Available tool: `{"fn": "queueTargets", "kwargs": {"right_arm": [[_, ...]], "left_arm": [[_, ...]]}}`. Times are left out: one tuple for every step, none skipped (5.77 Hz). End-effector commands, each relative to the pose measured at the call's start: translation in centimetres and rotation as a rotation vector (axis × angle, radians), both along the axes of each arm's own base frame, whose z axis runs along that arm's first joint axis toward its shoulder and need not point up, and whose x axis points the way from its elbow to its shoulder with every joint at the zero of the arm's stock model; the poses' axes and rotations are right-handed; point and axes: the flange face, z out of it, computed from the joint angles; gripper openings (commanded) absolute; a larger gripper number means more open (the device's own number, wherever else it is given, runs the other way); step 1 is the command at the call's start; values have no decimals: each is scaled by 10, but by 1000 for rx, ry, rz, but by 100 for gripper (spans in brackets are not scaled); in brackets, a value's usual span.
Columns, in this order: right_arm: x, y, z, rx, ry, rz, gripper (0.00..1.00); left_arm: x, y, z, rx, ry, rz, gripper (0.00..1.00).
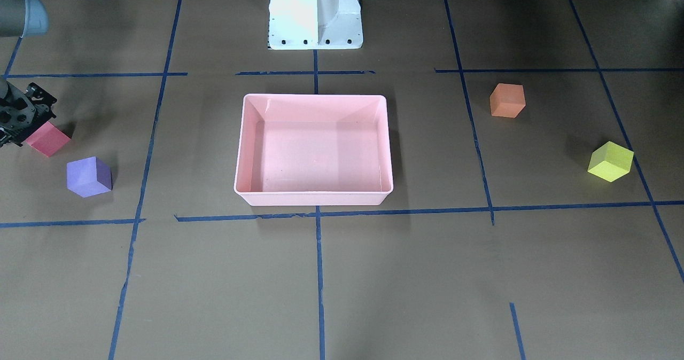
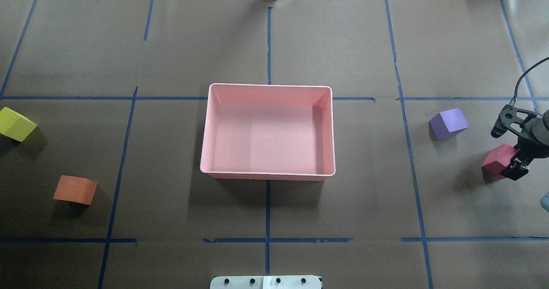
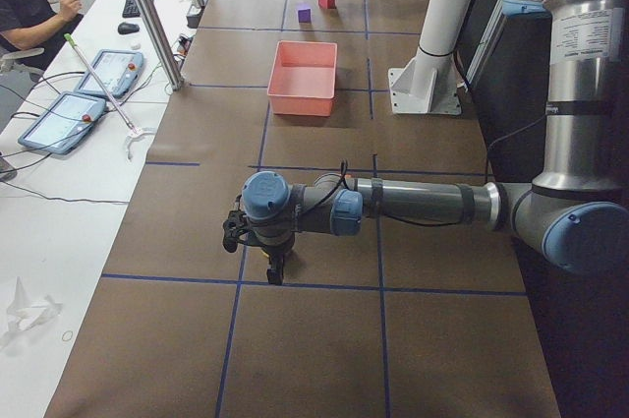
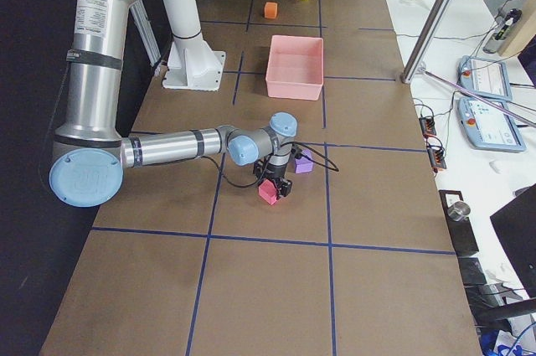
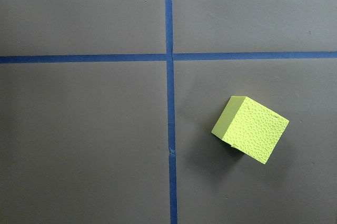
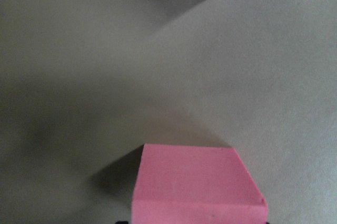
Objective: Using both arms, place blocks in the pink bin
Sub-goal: 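Lower the right gripper onto the pink-red cube and close it, then drop the pink-red cube into the bin while the left gripper reaches the orange cube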
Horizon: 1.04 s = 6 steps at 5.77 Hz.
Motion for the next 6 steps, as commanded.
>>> {"fn": "queueTargets", "kwargs": {"right_arm": [[-1,2,-17,-15,-34,4,2],[25,1,-64,-25,-79,68,1],[44,12,-140,-97,-102,145,1],[39,12,-204,-184,-179,256,1],[17,-6,-264,-304,-267,389,2],[-33,-2,-317,-386,-304,427,2]], "left_arm": [[42,-5,-12,48,9,87,100],[77,-8,-25,142,24,143,100],[121,-7,-41,105,49,105,100],[146,-2,-56,88,92,42,100],[169,16,-69,21,112,3,100],[188,34,-99,-59,139,-37,100]]}}
